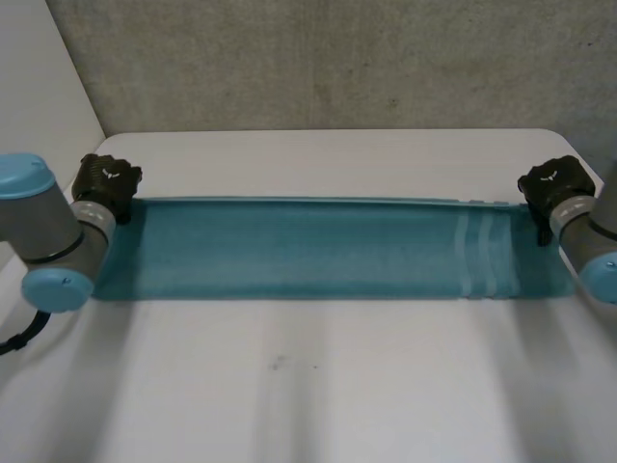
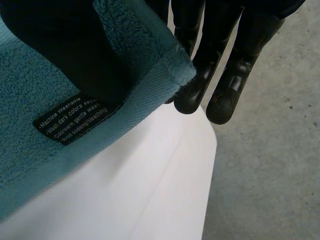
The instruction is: Fold the laundry
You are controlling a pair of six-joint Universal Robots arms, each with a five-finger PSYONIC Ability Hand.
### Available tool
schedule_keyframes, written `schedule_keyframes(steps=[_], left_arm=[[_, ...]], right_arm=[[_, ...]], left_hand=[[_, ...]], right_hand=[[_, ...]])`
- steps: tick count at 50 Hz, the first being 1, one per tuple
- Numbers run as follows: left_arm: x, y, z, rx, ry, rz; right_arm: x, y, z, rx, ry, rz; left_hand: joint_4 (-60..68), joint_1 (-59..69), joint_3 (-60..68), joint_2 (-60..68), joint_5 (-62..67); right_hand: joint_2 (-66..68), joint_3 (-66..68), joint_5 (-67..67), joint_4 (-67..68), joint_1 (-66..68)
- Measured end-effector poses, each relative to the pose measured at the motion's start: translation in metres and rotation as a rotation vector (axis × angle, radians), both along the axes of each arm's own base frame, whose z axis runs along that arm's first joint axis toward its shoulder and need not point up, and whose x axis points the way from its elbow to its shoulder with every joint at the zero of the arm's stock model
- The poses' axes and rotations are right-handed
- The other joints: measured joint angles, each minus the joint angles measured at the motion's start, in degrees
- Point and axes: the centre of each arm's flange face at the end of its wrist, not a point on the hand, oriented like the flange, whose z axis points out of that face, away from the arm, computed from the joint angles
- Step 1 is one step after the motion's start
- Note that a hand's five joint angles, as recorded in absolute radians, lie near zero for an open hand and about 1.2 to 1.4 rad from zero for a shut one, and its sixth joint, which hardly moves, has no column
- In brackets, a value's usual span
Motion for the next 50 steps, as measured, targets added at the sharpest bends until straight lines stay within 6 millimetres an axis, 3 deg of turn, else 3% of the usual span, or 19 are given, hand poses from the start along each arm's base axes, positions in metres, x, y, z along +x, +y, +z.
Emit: schedule_keyframes(steps=[5,6,8,9,10,11,13,18,24,25,31,33,35,36,42,46,50], left_arm=[[-0.006,-0.019,-0.012,-0.032,-0.006,-0.011],[-0.006,-0.021,-0.014,-0.036,-0.008,-0.013],[-0.009,-0.024,-0.019,-0.050,-0.014,-0.023],[-0.012,-0.025,-0.021,-0.058,-0.018,-0.031],[-0.014,-0.025,-0.024,-0.070,-0.022,-0.040],[-0.016,-0.024,-0.025,-0.076,-0.025,-0.046],[-0.020,-0.023,-0.027,-0.091,-0.034,-0.061],[-0.037,-0.010,-0.024,-0.161,-0.085,-0.133],[-0.048,0.010,-0.003,-0.221,-0.130,-0.178],[-0.047,0.019,0.008,-0.229,-0.129,-0.175],[-0.038,0.044,0.035,-0.217,-0.075,-0.144],[-0.031,0.059,0.048,-0.198,-0.011,-0.127],[-0.031,0.059,0.048,-0.198,-0.011,-0.127],[-0.024,0.076,0.057,-0.165,0.073,-0.116],[-0.017,0.105,0.062,-0.077,0.211,-0.107],[-0.012,0.130,0.059,0.025,0.316,-0.094],[-0.010,0.140,0.053,0.087,0.373,-0.080]], right_arm=[[0.010,-0.017,-0.011,-0.039,0.002,0.004],[0.011,-0.019,-0.012,-0.045,0.001,0.004],[0.014,-0.023,-0.014,-0.057,-0.001,0.004],[0.015,-0.026,-0.016,-0.069,-0.003,0.000],[0.016,-0.028,-0.016,-0.082,-0.006,-0.006],[0.016,-0.028,-0.016,-0.087,-0.008,-0.010],[0.016,-0.030,-0.016,-0.100,-0.013,-0.020],[0.018,-0.029,-0.009,-0.131,-0.053,-0.041],[0.016,-0.014,0.033,-0.179,-0.156,-0.051],[0.014,-0.005,0.050,-0.191,-0.192,-0.052],[0.011,0.025,0.086,-0.213,-0.261,-0.032],[0.009,0.045,0.100,-0.214,-0.284,-0.003],[0.009,0.045,0.100,-0.214,-0.284,-0.003],[0.005,0.061,0.107,-0.204,-0.293,0.018],[-0.012,0.080,0.103,-0.156,-0.291,0.008],[-0.028,0.091,0.082,-0.061,-0.288,-0.014],[-0.038,0.094,0.065,0.011,-0.297,-0.015]], left_hand=[[0.0,0.0,0.0,0.0,0.0],[0.0,0.0,0.0,0.0,0.0],[-4.8,-4.5,-4.8,-4.8,-3.7],[-21.7,-22.8,-22.6,-23.0,-19.5],[-36.5,-39.7,-35.9,-36.6,-34.4],[-36.5,-39.7,-35.9,-36.6,-34.4],[-52.5,-53.1,-51.7,-52.9,-49.2],[-56.7,-53.9,-56.0,-56.8,-52.4],[-56.7,-53.9,-56.0,-57.0,-52.4],[-56.7,-53.9,-56.0,-57.0,-52.4],[-56.7,-53.9,-56.0,-57.0,-52.4],[-56.7,-53.9,-56.0,-57.0,-52.4],[-56.7,-53.9,-56.0,-57.0,-52.4],[-56.7,-53.9,-56.0,-57.0,-52.4],[-56.7,-53.9,-56.0,-57.0,-52.4],[-56.7,-53.9,-56.0,-57.0,-52.4],[-56.7,-53.9,-56.0,-57.0,-52.4]], right_hand=[[-0.7,-0.8,-0.2,-0.9,-0.2],[-11.2,-11.3,-8.5,-11.6,-8.7],[-11.2,-11.3,-8.5,-11.6,-8.7],[-38.1,-37.6,-32.7,-36.7,-32.9],[-48.6,-48.3,-43.8,-47.8,-41.0],[-50.4,-50.2,-46.4,-50.5,-42.5],[-54.8,-55.2,-50.8,-54.7,-44.5],[-55.1,-55.6,-51.4,-55.0,-44.5],[-55.1,-55.6,-51.4,-55.0,-44.5],[-55.1,-55.6,-51.4,-55.0,-44.5],[-55.1,-55.6,-51.4,-55.0,-44.5],[-55.1,-55.6,-51.4,-55.0,-44.5],[-55.1,-55.6,-51.4,-55.0,-44.5],[-55.1,-55.6,-51.4,-55.0,-44.5],[-55.1,-55.6,-51.4,-55.0,-44.5],[-53.8,-54.0,-50.4,-54.1,-44.2],[-47.1,-47.0,-44.8,-47.5,-38.8]])
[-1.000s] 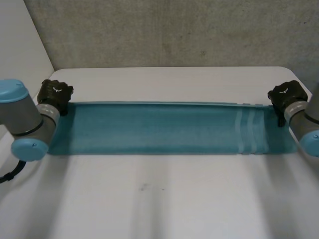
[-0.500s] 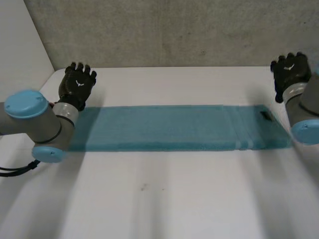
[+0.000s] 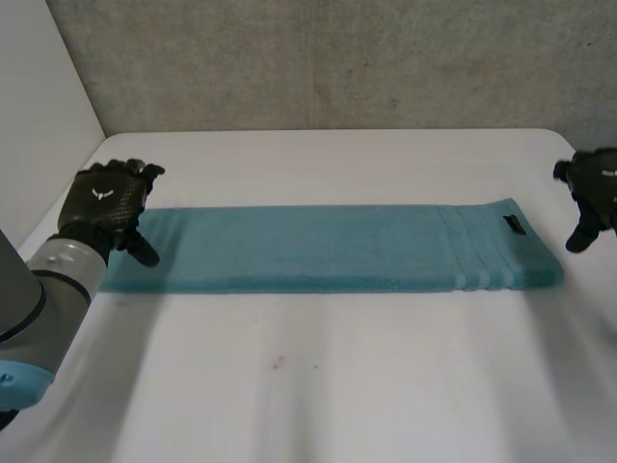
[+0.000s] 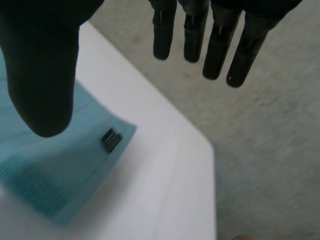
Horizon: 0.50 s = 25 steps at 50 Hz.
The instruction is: Fold the laundry
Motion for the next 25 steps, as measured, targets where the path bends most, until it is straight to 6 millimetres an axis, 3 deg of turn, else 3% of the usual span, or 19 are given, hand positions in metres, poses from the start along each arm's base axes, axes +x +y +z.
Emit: schedule_keyframes(steps=[10,15,25], left_arm=[[0.002,0.002,-0.016,0.072,0.054,0.016],[0.002,0.002,-0.021,0.082,0.050,0.018],[0.002,0.002,-0.024,0.087,0.047,0.017]], right_arm=[[-0.015,-0.015,-0.063,0.191,-0.082,0.064],[-0.021,-0.022,-0.082,0.235,-0.108,0.066],[-0.025,-0.035,-0.097,0.228,-0.109,0.058]], left_hand=[[0.0,0.0,0.0,0.0,0.0],[0.0,0.0,0.0,0.0,0.0],[0.0,0.0,0.0,0.0,0.0]], right_hand=[[10.3,10.3,9.0,10.2,8.6],[10.6,10.7,9.8,10.6,8.7],[17.1,16.6,15.4,16.7,14.4]])
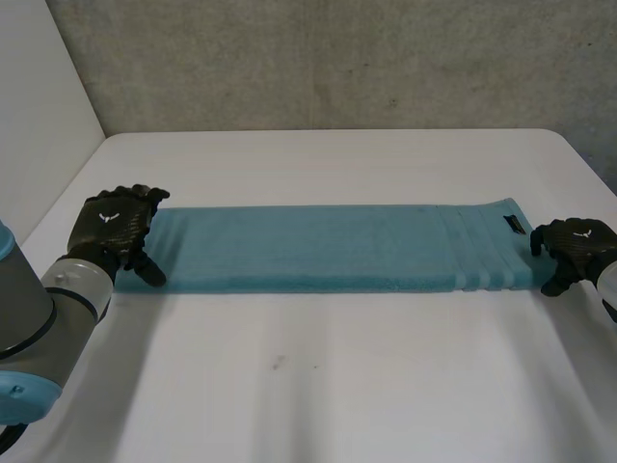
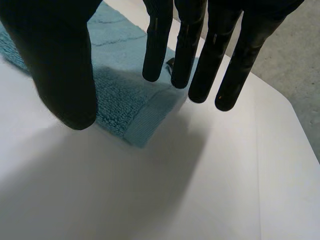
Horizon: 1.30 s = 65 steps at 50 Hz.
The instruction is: Fold the laundry
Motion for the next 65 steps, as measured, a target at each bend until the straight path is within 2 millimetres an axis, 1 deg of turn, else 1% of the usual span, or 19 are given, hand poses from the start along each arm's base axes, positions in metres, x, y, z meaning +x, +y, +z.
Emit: schedule_keyframes(steps=[3,5,8,13,19,28,32,36,40,41,43,44,46,51,52,55,56,57,65], left_arm=[[0.000,0.000,-0.001,0.001,0.000,0.000],[0.000,0.001,-0.001,0.004,0.000,0.000],[0.000,0.002,-0.002,0.006,-0.001,-0.001],[0.000,0.003,-0.003,0.009,-0.001,-0.002],[0.000,0.003,-0.003,0.010,-0.001,-0.001],[0.000,0.005,-0.004,0.015,-0.003,-0.003],[0.000,0.005,-0.004,0.015,-0.003,-0.002],[0.001,0.005,-0.004,0.015,-0.004,-0.001],[0.002,0.004,-0.003,0.012,-0.003,0.004],[0.003,0.004,-0.003,0.011,-0.003,0.007],[0.003,0.004,-0.003,0.010,-0.002,0.008],[0.005,0.003,-0.002,0.008,-0.002,0.013],[0.006,0.002,-0.001,0.005,-0.001,0.019],[0.009,0.000,0.001,-0.001,0.001,0.029],[0.010,-0.001,0.002,-0.003,0.001,0.033],[0.011,-0.001,0.002,-0.005,0.001,0.037],[0.011,-0.001,0.002,-0.005,0.001,0.037],[0.012,-0.002,0.003,-0.005,0.002,0.039],[0.013,-0.002,0.002,-0.004,0.001,0.041]], right_arm=[[0.000,-0.003,-0.003,-0.001,0.001,0.001],[0.000,-0.006,-0.007,0.002,0.002,0.000],[-0.001,-0.010,-0.010,0.002,0.004,-0.005],[-0.010,-0.019,-0.009,-0.010,0.021,-0.047],[-0.049,-0.035,0.000,-0.042,0.065,-0.200],[-0.116,-0.057,0.032,-0.136,0.134,-0.409],[-0.121,-0.061,0.052,-0.189,0.146,-0.418],[-0.104,-0.064,0.075,-0.250,0.136,-0.379],[-0.037,-0.061,0.104,-0.334,0.068,-0.233],[-0.005,-0.056,0.114,-0.360,0.033,-0.164],[0.007,-0.054,0.117,-0.369,0.019,-0.137],[0.053,-0.042,0.129,-0.401,-0.028,-0.031],[0.098,-0.026,0.138,-0.427,-0.071,0.077],[0.183,0.014,0.142,-0.450,-0.144,0.293],[0.220,0.036,0.138,-0.449,-0.172,0.393],[0.270,0.072,0.123,-0.428,-0.204,0.540],[0.270,0.072,0.123,-0.428,-0.204,0.540],[0.297,0.094,0.107,-0.402,-0.215,0.621],[0.363,0.168,0.015,-0.251,-0.184,0.836]], left_hand=[[0.0,0.0,0.0,0.0,0.0],[0.0,0.0,0.0,0.0,0.0],[0.0,0.0,0.0,0.0,0.0],[0.0,0.0,0.0,0.0,0.0],[0.0,0.0,0.0,0.0,0.0],[0.0,0.0,0.0,0.0,0.0],[0.0,0.0,0.0,0.0,0.0],[0.0,0.0,0.0,0.0,0.0],[0.0,0.0,0.0,0.0,0.0],[0.0,0.0,0.0,0.0,0.0],[0.0,0.0,0.0,0.0,0.0],[0.0,0.0,0.0,0.0,0.0],[0.0,0.0,0.0,0.0,0.0],[0.0,0.0,0.0,0.0,0.0],[0.0,0.0,0.0,0.0,0.0],[0.0,0.0,0.0,0.0,0.0],[0.0,0.0,0.0,0.0,0.0],[0.0,0.0,0.0,0.0,0.0],[0.0,0.0,0.0,0.0,0.0]], right_hand=[[4.2,4.4,3.8,3.9,3.6],[23.4,22.8,22.6,22.8,19.5],[29.5,29.5,28.8,29.8,22.5],[29.8,30.1,29.1,30.7,22.5],[29.8,30.1,29.1,30.7,22.5],[29.8,30.1,29.6,30.7,22.5],[29.8,30.1,29.6,30.7,22.5],[29.8,30.2,29.6,30.7,22.7],[29.8,30.4,30.0,30.8,23.1],[29.8,30.4,30.0,30.8,23.1],[29.8,30.4,30.0,30.8,23.1],[29.8,30.4,30.0,30.8,23.1],[29.9,30.5,30.0,30.8,23.5],[29.9,30.5,30.1,30.8,23.5],[29.9,30.5,30.2,30.8,23.5],[29.9,30.5,30.3,30.8,23.5],[29.9,30.5,30.3,30.8,23.5],[29.9,30.4,30.4,30.8,23.5],[29.9,30.5,30.4,30.8,23.8]])
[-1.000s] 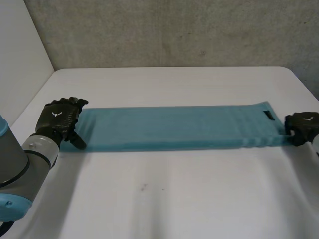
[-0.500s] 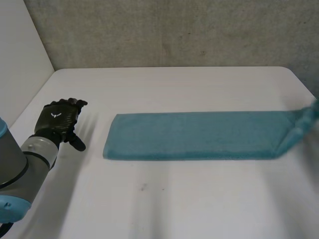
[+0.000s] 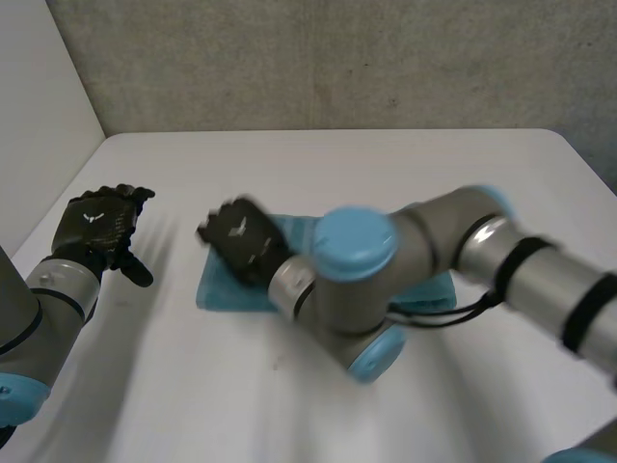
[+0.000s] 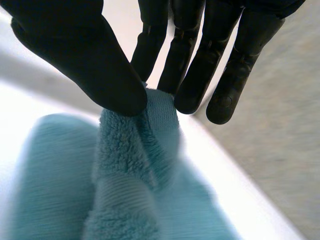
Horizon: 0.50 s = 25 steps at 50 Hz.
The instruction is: Fold the laundry
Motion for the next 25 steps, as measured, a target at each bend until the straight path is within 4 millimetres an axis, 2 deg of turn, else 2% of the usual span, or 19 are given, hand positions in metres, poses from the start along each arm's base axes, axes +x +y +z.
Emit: schedule_keyframes(steps=[3,4,5,6,7,8,9,10,14,18,20,21,22,24,25], left_arm=[[0.000,0.001,-0.001,0.002,-0.001,-0.002],[0.000,0.001,-0.001,0.002,-0.001,-0.002],[-0.001,0.002,-0.001,0.005,-0.001,-0.004],[-0.001,0.002,-0.001,0.005,-0.001,-0.004],[-0.001,0.002,-0.001,0.005,-0.001,-0.006],[-0.001,0.002,-0.001,0.005,-0.001,-0.006],[-0.003,0.004,-0.002,0.008,-0.002,-0.013],[-0.004,0.004,-0.002,0.008,-0.002,-0.016],[-0.010,0.006,-0.001,0.002,-0.002,-0.036],[-0.020,0.008,0.003,-0.014,0.000,-0.070],[-0.026,0.009,0.006,-0.024,0.001,-0.089],[-0.031,0.010,0.008,-0.032,0.002,-0.106],[-0.031,0.010,0.008,-0.032,0.002,-0.106],[-0.042,0.011,0.009,-0.040,0.003,-0.140],[-0.046,0.011,0.009,-0.043,0.003,-0.153]], right_arm=[[0.005,0.012,-0.024,0.024,0.043,0.011],[0.005,0.012,-0.024,0.024,0.043,0.011],[0.005,0.013,-0.029,0.029,0.058,-0.006],[0.005,0.013,-0.029,0.029,0.058,-0.006],[0.005,0.012,-0.027,0.027,0.057,-0.021],[0.005,0.012,-0.027,0.027,0.057,-0.021],[-0.002,0.002,-0.002,0.006,0.034,-0.100],[-0.006,-0.003,0.009,-0.002,0.022,-0.131],[-0.033,-0.027,0.051,-0.010,-0.020,-0.266],[-0.064,-0.045,0.073,0.018,-0.040,-0.364],[-0.081,-0.053,0.079,0.041,-0.043,-0.408],[-0.097,-0.059,0.083,0.066,-0.044,-0.448],[-0.097,-0.059,0.083,0.066,-0.044,-0.448],[-0.122,-0.068,0.079,0.114,-0.031,-0.507],[-0.128,-0.070,0.076,0.129,-0.023,-0.520]], left_hand=[[0.0,0.0,0.0,0.0,0.0],[0.0,0.0,0.0,0.0,0.0],[0.0,0.0,0.0,0.0,0.0],[0.0,0.0,0.0,0.0,0.0],[0.0,0.0,0.0,0.0,0.0],[0.0,0.0,0.0,0.0,0.0],[0.0,0.0,0.0,0.0,0.0],[0.0,0.0,0.0,0.0,0.0],[0.0,0.0,0.0,0.0,0.0],[0.0,0.0,0.0,0.0,0.0],[0.0,0.0,0.0,0.0,0.0],[0.0,0.0,0.0,0.0,0.0],[0.0,0.0,0.0,0.0,0.0],[0.0,0.0,0.0,0.0,0.0],[0.0,0.0,0.0,0.0,0.0]], right_hand=[[-0.1,-0.1,0.0,-0.2,0.0],[-0.1,-0.1,0.0,-0.2,0.0],[-10.1,-10.4,-8.5,-10.7,-9.1],[-10.1,-10.4,-8.5,-10.7,-9.1],[-18.4,-17.3,-15.1,-17.6,-15.9],[-18.4,-17.3,-15.1,-17.6,-15.9],[-44.5,-43.1,-40.8,-43.4,-38.5],[-51.4,-51.5,-49.3,-51.9,-42.8],[-55.0,-55.6,-52.5,-55.0,-43.9],[-55.0,-55.6,-52.5,-55.0,-43.9],[-55.0,-55.6,-52.5,-55.0,-43.9],[-55.0,-55.6,-52.5,-55.0,-43.9],[-55.0,-55.6,-52.5,-55.0,-43.9],[-55.0,-55.7,-52.5,-55.0,-43.9],[-55.0,-55.7,-52.5,-55.0,-43.9]])
